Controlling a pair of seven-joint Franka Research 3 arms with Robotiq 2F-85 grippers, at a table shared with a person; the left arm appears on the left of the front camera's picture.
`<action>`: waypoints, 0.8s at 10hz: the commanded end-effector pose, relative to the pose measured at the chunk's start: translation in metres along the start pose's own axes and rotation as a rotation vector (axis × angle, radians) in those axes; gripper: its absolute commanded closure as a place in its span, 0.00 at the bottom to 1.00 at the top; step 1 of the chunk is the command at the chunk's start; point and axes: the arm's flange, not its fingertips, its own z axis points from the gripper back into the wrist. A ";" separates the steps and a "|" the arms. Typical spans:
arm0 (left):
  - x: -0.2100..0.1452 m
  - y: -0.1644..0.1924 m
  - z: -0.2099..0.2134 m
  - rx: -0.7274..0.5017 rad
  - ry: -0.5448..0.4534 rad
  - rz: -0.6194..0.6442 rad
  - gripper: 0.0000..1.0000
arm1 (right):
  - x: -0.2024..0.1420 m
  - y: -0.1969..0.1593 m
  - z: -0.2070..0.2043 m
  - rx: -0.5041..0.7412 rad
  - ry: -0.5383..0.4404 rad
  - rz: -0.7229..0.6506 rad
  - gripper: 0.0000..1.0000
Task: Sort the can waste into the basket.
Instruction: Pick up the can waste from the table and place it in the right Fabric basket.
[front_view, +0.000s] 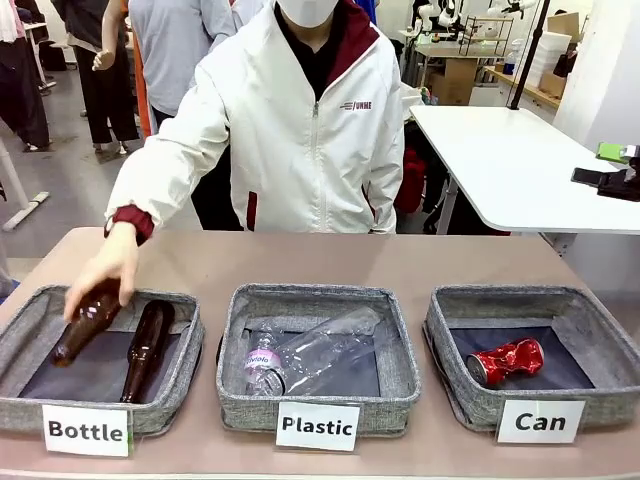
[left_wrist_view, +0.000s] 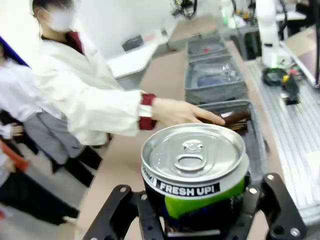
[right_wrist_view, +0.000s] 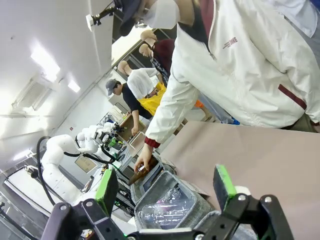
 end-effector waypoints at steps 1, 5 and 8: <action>-0.027 0.018 0.041 0.125 -0.086 0.008 1.00 | 0.002 0.004 0.001 0.000 0.018 -0.017 0.00; -0.031 0.033 0.018 0.175 -0.174 0.109 1.00 | 0.002 0.004 0.001 0.000 0.018 -0.017 0.00; -0.010 0.045 -0.053 0.053 -0.155 0.107 1.00 | 0.002 0.004 0.001 0.000 0.018 -0.017 0.00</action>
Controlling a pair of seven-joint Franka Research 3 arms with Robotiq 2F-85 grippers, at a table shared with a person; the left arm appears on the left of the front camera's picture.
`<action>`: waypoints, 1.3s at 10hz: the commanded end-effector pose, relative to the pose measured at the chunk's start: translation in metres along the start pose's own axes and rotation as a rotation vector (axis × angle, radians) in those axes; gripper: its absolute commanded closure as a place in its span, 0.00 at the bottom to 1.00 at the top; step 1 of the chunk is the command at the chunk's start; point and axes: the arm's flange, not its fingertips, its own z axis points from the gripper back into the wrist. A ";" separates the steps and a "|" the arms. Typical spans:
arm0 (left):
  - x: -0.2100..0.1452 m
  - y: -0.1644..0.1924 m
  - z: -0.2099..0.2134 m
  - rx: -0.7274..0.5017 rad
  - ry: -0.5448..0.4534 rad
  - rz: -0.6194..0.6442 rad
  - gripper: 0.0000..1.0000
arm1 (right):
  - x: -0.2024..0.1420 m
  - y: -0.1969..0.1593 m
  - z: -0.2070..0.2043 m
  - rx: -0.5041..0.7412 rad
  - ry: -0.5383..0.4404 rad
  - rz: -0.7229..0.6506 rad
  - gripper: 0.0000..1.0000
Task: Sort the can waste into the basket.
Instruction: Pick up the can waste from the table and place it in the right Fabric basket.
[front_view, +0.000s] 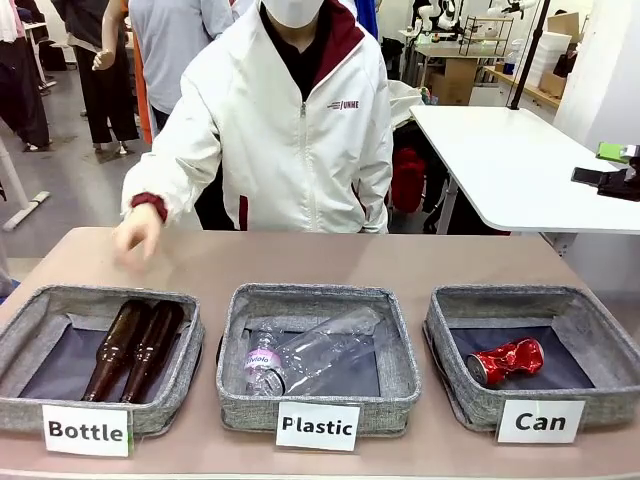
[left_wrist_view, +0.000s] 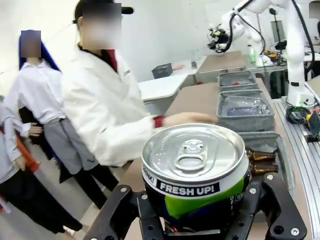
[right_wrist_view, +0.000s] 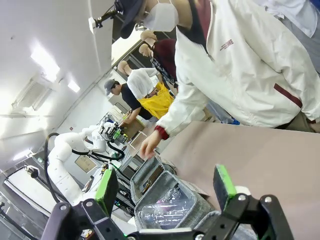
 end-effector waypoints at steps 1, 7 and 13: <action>0.014 -0.008 -0.059 -0.092 0.025 0.015 1.00 | 0.002 0.004 0.002 0.000 0.017 -0.017 0.00; 0.036 -0.024 -0.341 -0.210 0.029 0.000 1.00 | 0.002 0.004 0.002 0.000 0.017 -0.017 0.00; 0.060 -0.058 -0.565 0.011 -0.004 0.241 1.00 | 0.002 0.004 0.002 0.000 0.017 -0.017 0.00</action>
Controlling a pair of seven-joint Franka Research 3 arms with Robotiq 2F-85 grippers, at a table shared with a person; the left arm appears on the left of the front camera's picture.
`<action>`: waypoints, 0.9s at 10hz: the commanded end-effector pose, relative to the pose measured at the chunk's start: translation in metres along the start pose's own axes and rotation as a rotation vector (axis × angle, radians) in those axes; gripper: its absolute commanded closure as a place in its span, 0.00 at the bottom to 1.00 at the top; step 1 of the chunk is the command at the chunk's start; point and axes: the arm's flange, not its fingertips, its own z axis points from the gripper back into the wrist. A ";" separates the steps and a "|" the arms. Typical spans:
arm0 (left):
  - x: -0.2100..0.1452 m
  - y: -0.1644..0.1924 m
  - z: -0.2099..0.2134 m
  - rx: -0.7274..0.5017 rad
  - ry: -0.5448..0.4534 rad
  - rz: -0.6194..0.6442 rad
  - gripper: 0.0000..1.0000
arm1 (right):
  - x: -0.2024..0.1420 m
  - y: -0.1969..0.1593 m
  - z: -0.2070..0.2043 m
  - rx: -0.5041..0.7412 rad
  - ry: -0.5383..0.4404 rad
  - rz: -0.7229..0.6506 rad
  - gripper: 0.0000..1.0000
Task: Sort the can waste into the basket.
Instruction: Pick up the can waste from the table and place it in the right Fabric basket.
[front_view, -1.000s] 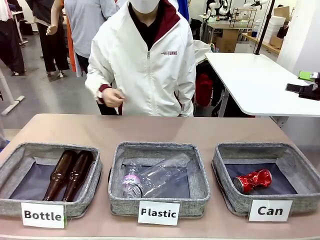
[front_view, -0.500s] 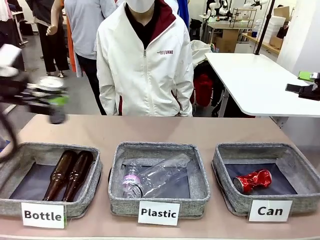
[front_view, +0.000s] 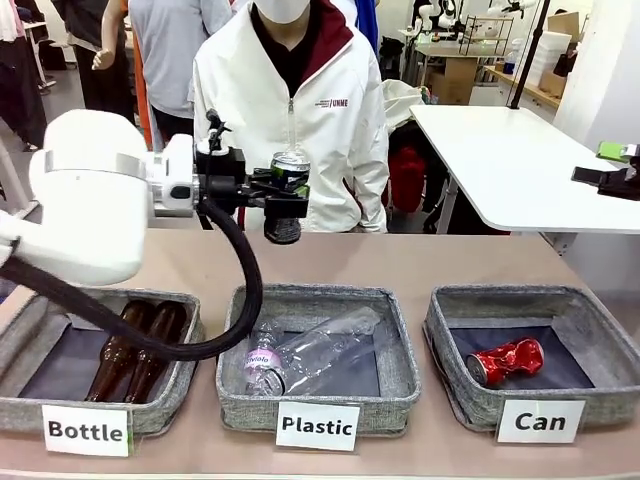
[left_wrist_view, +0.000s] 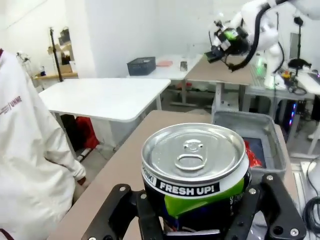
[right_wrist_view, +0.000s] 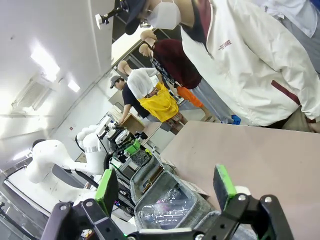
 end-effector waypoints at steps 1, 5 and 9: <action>-0.005 -0.001 0.016 -0.004 0.029 -0.039 1.00 | 0.002 0.004 0.001 0.000 0.016 -0.018 0.00; -0.005 -0.001 0.016 -0.004 0.029 -0.039 1.00 | 0.002 0.004 0.001 0.000 0.016 -0.018 0.00; 0.037 -0.034 -0.072 -0.043 0.067 -0.098 1.00 | -0.015 0.007 -0.002 -0.147 0.109 -0.105 0.00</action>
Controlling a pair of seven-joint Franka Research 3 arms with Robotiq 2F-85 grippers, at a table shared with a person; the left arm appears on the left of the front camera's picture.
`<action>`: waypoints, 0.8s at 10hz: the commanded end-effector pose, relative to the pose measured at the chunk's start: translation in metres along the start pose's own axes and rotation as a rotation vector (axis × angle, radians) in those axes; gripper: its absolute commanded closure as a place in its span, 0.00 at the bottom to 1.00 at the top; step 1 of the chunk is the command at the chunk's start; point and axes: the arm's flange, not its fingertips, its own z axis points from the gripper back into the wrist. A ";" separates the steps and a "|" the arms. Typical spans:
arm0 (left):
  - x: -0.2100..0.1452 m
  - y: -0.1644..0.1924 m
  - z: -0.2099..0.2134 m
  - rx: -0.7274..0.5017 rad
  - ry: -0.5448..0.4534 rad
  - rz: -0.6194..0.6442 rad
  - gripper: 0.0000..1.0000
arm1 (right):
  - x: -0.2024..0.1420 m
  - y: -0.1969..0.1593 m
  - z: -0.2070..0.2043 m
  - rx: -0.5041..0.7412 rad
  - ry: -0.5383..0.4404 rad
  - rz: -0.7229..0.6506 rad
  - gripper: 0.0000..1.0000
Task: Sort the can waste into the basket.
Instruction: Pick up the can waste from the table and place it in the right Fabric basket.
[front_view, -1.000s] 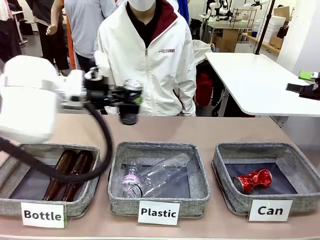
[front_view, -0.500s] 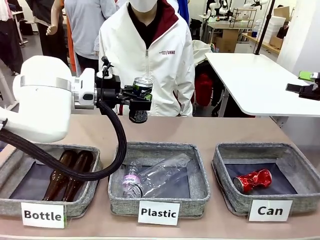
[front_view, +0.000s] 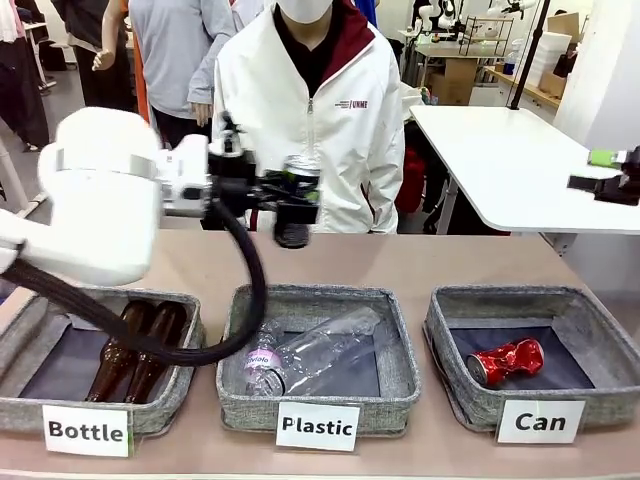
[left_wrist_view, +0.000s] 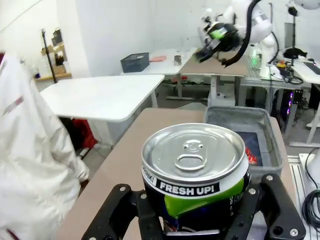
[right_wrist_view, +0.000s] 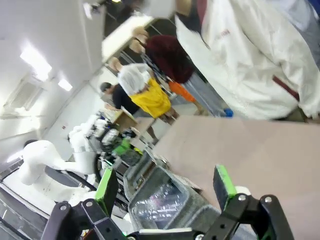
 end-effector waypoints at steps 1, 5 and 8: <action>0.051 -0.008 -0.095 -0.089 0.042 -0.120 1.00 | -0.021 0.025 0.024 -0.077 0.160 -0.163 0.00; 0.093 0.008 -0.297 -0.375 0.213 -0.228 1.00 | -0.060 0.079 0.145 -0.184 0.192 -0.230 0.00; 0.066 -0.011 -0.375 -0.445 0.316 -0.170 1.00 | -0.069 0.080 0.156 -0.196 0.192 -0.214 0.00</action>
